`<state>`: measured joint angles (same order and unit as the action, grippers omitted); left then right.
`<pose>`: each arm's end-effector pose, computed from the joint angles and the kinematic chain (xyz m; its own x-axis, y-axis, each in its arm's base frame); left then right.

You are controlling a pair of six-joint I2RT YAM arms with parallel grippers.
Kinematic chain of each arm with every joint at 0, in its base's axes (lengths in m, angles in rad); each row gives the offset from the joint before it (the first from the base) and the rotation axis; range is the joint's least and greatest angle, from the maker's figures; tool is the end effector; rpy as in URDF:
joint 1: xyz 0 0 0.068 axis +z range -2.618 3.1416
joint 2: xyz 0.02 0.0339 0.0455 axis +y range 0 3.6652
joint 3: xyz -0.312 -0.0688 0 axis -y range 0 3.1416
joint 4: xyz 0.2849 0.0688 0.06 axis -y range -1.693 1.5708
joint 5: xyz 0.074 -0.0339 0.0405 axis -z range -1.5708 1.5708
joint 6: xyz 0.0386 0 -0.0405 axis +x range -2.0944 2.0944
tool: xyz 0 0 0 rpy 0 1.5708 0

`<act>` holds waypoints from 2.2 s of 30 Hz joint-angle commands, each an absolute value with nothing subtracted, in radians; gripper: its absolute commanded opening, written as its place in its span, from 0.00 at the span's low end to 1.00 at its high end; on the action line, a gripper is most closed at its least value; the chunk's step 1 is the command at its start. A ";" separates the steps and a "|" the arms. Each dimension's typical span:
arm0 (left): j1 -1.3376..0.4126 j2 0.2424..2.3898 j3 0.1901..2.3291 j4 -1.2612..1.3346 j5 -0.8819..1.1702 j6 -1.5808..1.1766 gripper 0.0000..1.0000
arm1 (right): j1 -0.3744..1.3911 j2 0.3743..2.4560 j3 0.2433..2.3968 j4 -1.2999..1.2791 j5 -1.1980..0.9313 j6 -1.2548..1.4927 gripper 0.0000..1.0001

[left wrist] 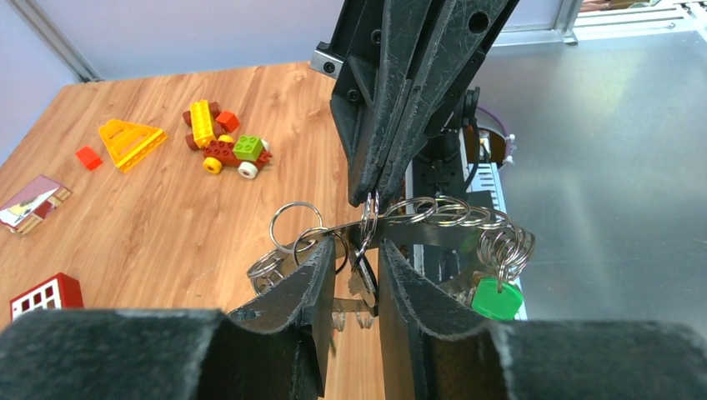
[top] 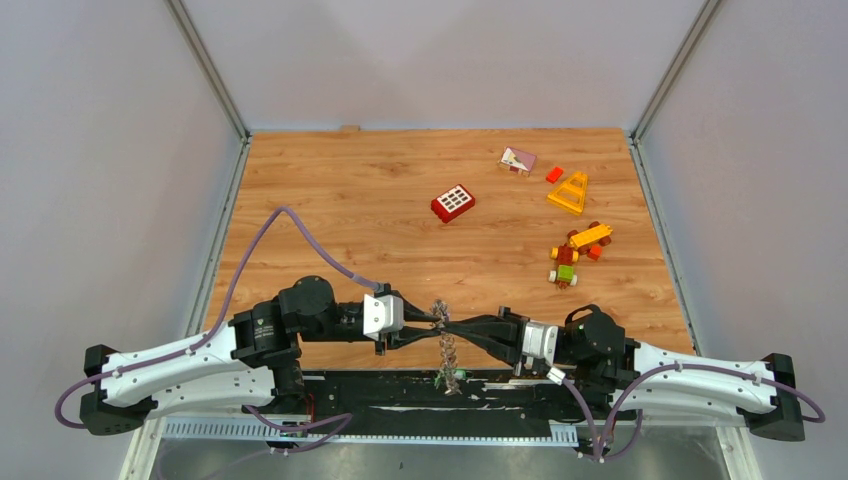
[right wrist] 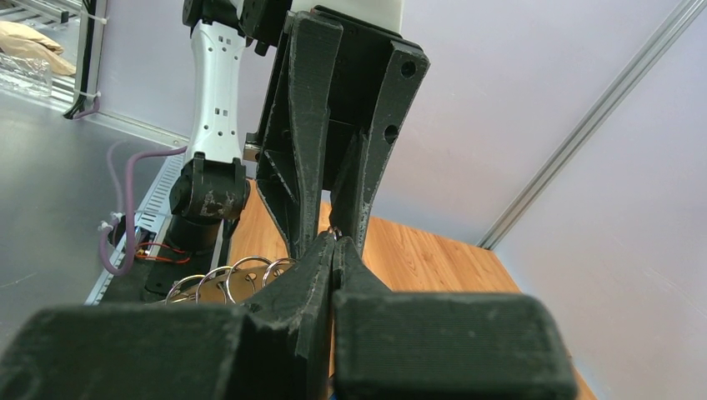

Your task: Remove the keys from the keyring

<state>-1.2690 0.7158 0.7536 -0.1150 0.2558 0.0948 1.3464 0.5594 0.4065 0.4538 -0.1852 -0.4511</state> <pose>0.0436 -0.1729 0.3804 0.0717 0.0777 -0.9944 0.9964 0.0395 0.0750 0.0272 0.1509 0.3282 0.4942 0.2394 -0.8357 -0.8689 0.1685 -0.4655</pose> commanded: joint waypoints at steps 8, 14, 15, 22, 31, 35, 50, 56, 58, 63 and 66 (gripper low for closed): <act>-1.269 0.719 0.764 -0.127 0.255 0.095 0.34 | 1.346 0.529 0.423 0.558 -0.178 -0.456 0.00; -1.269 0.722 0.764 -0.127 0.255 0.097 0.27 | 1.344 0.528 0.422 0.559 -0.177 -0.454 0.00; -1.269 0.721 0.764 -0.127 0.254 0.097 0.26 | 1.346 0.528 0.422 0.558 -0.176 -0.454 0.00; -1.270 0.723 0.767 -0.138 0.255 0.099 0.15 | 1.345 0.523 0.420 0.559 -0.175 -0.453 0.00; -1.270 0.734 0.803 -0.211 0.237 0.144 0.00 | 1.346 0.508 0.411 0.557 -0.162 -0.450 0.00; -1.269 0.739 0.848 -0.282 0.205 0.186 0.00 | 1.346 0.499 0.407 0.545 -0.159 -0.446 0.00; -1.270 0.816 1.094 -0.643 0.068 0.369 0.00 | 1.347 0.484 0.399 0.467 -0.133 -0.428 0.00; -1.269 0.865 1.177 -0.759 0.038 0.429 0.00 | 1.345 0.507 0.406 0.427 -0.117 -0.428 0.00; -1.269 0.882 1.203 -0.795 0.028 0.447 0.00 | 1.345 0.517 0.411 0.408 -0.110 -0.429 0.00; -1.270 0.913 1.239 -0.843 0.013 0.478 0.00 | 1.345 0.544 0.417 0.400 -0.104 -0.425 0.08; -1.270 0.932 1.256 -0.861 0.010 0.487 0.00 | 1.345 0.575 0.426 0.418 -0.071 -0.411 0.17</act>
